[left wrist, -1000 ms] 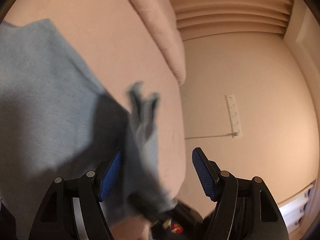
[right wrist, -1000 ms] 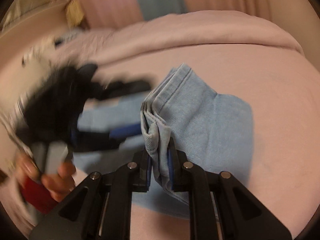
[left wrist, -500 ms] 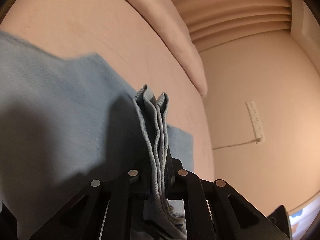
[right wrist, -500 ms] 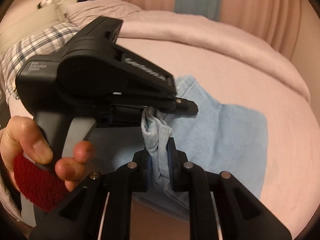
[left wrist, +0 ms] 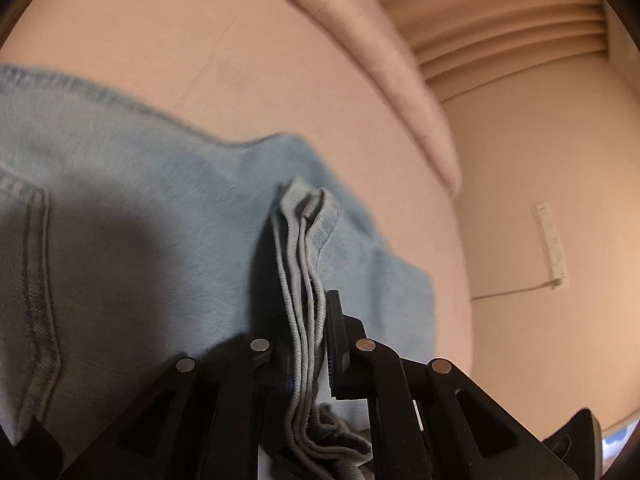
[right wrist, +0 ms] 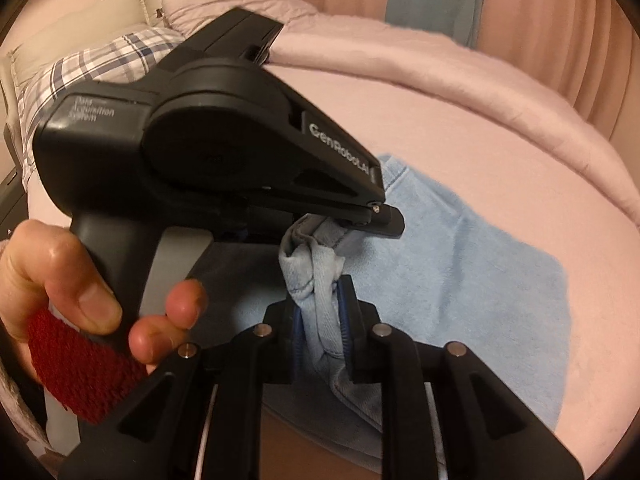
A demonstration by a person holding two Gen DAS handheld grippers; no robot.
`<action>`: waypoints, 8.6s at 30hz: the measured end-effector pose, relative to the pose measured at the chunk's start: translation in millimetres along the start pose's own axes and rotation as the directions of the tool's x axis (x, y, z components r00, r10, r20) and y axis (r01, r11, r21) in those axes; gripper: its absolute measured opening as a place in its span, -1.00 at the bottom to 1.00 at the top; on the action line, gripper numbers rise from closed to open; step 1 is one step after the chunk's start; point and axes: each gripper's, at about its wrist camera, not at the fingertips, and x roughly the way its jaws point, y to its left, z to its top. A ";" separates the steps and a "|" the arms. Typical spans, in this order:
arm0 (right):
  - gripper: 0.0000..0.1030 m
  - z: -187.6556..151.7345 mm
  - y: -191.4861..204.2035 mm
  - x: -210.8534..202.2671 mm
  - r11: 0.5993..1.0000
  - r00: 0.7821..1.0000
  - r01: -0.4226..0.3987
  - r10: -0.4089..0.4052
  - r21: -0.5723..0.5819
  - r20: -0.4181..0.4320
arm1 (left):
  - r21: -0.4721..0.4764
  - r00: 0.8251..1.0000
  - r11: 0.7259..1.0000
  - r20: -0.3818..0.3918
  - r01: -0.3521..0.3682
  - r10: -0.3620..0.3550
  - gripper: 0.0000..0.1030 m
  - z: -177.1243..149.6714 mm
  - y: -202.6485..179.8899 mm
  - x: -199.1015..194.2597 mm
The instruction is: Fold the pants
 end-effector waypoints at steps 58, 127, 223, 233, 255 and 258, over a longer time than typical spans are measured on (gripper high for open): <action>0.04 -80.4 -124.8 -55.5 0.991 0.998 0.063 -0.060 0.117 -0.030 | 0.567 0.904 0.706 0.227 -0.425 0.362 0.28 -82.5 -60.2 12.2; 0.23 46.0 42.3 -2.8 0.938 0.933 -0.332 0.342 0.095 -0.113 | -0.172 0.893 0.978 0.414 -0.117 0.180 -0.14 -10.0 147.1 -190.6; 0.46 -5.3 -111.1 1.4 0.303 0.760 -0.557 0.561 0.773 0.328 | 0.443 0.923 0.845 0.357 -0.300 0.140 -0.44 -62.6 -50.7 -113.5; 0.72 62.0 -62.2 -16.9 0.514 0.789 -0.524 0.594 0.679 0.159 | 0.484 0.928 0.815 0.335 -0.318 0.164 -0.44 -70.3 -54.2 -104.1; -0.12 38.9 -92.5 -0.9 0.510 0.832 -0.451 0.537 0.733 0.138 | 0.258 0.924 0.924 0.332 -0.281 0.189 -0.28 -77.6 3.0 -182.4; -0.13 39.3 -92.4 -11.9 0.517 0.828 -0.472 0.539 0.714 0.157 | 0.179 0.935 0.949 0.293 -0.259 0.200 -0.28 -69.1 21.9 -176.5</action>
